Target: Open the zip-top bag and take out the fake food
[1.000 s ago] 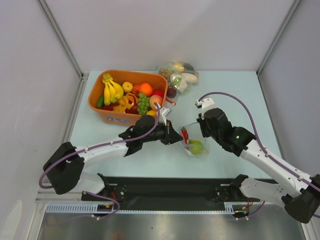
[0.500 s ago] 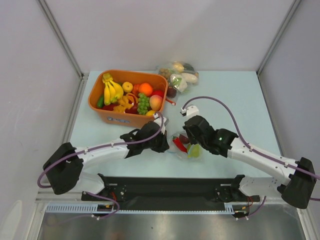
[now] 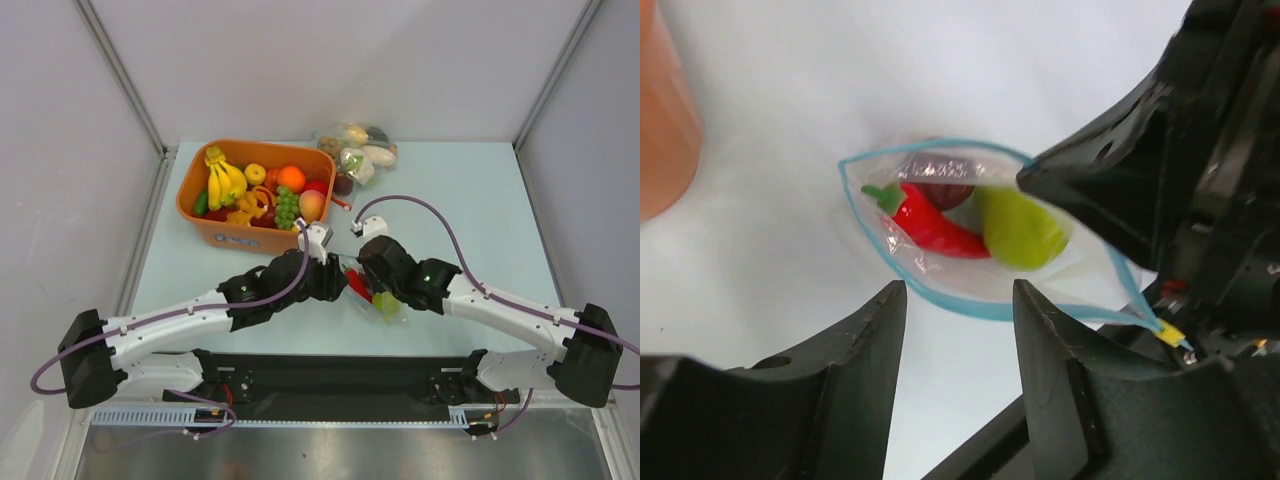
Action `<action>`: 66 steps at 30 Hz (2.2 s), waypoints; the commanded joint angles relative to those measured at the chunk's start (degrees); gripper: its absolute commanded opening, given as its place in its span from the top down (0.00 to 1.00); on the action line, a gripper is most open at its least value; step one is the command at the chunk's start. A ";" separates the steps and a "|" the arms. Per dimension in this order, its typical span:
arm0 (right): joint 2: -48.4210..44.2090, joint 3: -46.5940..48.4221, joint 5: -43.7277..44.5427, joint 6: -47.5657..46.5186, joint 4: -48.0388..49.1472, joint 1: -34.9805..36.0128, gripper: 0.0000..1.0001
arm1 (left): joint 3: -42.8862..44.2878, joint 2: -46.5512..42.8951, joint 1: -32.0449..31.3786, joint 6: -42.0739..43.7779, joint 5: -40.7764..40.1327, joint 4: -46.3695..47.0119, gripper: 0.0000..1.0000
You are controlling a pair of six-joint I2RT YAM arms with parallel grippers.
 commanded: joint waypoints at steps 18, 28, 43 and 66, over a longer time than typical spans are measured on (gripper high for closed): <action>0.39 1.68 0.12 3.89 4.00 3.29 1.00 | -4.65 7.30 0.17 -7.88 1.96 20.93 0.45; -0.50 1.42 0.12 5.12 4.88 3.21 1.00 | -6.05 10.20 1.05 -10.52 2.48 18.73 0.43; -1.37 -0.69 -10.42 6.61 8.48 1.01 1.00 | -6.15 16.71 3.86 -13.60 1.87 19.79 0.39; -4.98 -8.07 -41.36 7.14 17.80 -5.23 1.00 | -8.42 18.12 5.10 -14.47 -0.77 24.88 0.40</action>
